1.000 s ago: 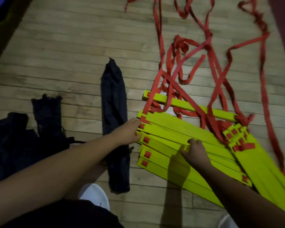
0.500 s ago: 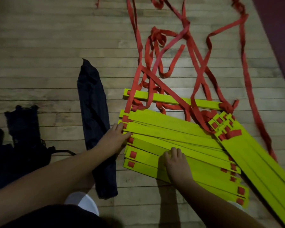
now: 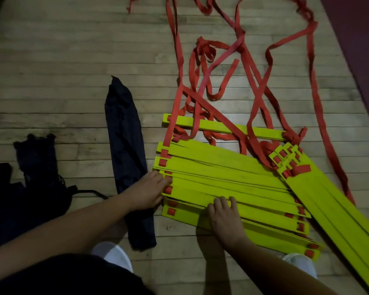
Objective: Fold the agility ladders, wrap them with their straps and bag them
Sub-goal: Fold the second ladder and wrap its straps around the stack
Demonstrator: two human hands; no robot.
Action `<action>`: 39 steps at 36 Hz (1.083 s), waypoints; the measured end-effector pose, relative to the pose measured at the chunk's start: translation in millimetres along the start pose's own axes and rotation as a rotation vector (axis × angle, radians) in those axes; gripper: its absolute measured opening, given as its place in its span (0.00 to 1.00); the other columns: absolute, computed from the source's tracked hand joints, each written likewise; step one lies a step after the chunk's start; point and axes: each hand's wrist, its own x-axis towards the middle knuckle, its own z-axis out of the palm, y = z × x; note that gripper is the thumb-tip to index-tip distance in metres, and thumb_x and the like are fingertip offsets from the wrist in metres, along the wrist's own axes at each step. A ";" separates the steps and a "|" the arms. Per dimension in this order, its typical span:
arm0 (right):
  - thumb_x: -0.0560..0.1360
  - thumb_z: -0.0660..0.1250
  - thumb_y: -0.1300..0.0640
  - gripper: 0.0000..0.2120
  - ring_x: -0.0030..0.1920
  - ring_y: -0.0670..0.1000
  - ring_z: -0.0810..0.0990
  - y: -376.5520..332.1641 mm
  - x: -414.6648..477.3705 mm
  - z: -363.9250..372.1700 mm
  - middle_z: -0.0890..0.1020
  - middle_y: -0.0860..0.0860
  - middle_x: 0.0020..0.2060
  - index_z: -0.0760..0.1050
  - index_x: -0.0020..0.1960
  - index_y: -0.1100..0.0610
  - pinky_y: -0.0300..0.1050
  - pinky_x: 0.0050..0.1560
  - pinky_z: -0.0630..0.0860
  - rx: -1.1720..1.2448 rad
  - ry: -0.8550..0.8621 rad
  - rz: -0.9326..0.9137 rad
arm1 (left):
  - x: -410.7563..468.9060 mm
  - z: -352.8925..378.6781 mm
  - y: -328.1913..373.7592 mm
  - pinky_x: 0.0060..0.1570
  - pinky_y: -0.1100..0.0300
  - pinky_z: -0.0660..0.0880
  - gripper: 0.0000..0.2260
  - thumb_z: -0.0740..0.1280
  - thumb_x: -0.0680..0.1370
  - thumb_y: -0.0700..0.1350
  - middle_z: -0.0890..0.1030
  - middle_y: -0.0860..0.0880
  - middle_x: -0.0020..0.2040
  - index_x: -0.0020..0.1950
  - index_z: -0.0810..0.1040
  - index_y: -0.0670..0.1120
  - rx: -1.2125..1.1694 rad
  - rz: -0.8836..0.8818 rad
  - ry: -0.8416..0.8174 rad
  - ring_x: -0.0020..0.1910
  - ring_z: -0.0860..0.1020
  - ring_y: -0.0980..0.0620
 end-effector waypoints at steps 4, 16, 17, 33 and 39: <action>0.68 0.64 0.60 0.07 0.39 0.60 0.80 -0.5 1.1 -26.3 0.79 0.57 0.38 0.81 0.41 0.57 0.59 0.43 0.76 0.107 -0.061 -0.013 | -2.2 -23.4 4.3 0.62 0.57 0.66 0.20 0.64 0.82 0.53 0.74 0.48 0.62 0.73 0.69 0.51 -0.106 -0.039 -0.094 0.63 0.67 0.50; 0.80 0.64 0.58 0.11 0.55 0.60 0.76 43.0 -30.2 -105.4 0.74 0.58 0.54 0.69 0.60 0.61 0.50 0.47 0.65 0.374 0.155 0.074 | -4.1 -148.1 56.3 0.45 0.53 0.72 0.09 0.57 0.85 0.52 0.76 0.53 0.43 0.44 0.69 0.59 0.010 0.013 -0.060 0.45 0.75 0.51; 0.81 0.65 0.55 0.12 0.52 0.59 0.75 47.9 -34.9 -115.0 0.74 0.57 0.52 0.68 0.59 0.61 0.48 0.45 0.63 0.429 0.190 0.108 | -5.1 -161.8 64.4 0.44 0.52 0.72 0.09 0.57 0.85 0.52 0.75 0.53 0.42 0.44 0.69 0.58 0.045 0.011 -0.061 0.44 0.75 0.51; 0.79 0.67 0.58 0.09 0.56 0.60 0.81 119.9 -104.8 -266.6 0.85 0.56 0.54 0.80 0.58 0.55 0.49 0.49 0.76 0.583 0.416 0.165 | -74.6 -369.9 172.3 0.40 0.55 0.74 0.17 0.60 0.83 0.57 0.80 0.47 0.48 0.67 0.72 0.50 -0.032 -0.074 0.502 0.42 0.78 0.50; 0.82 0.65 0.57 0.08 0.43 0.56 0.73 134.7 -137.5 -340.0 0.76 0.58 0.41 0.72 0.47 0.59 0.47 0.39 0.60 0.764 0.654 0.127 | -95.8 -400.5 202.3 0.44 0.56 0.69 0.22 0.62 0.80 0.62 0.76 0.48 0.51 0.62 0.68 0.45 -0.349 -0.240 0.970 0.48 0.74 0.50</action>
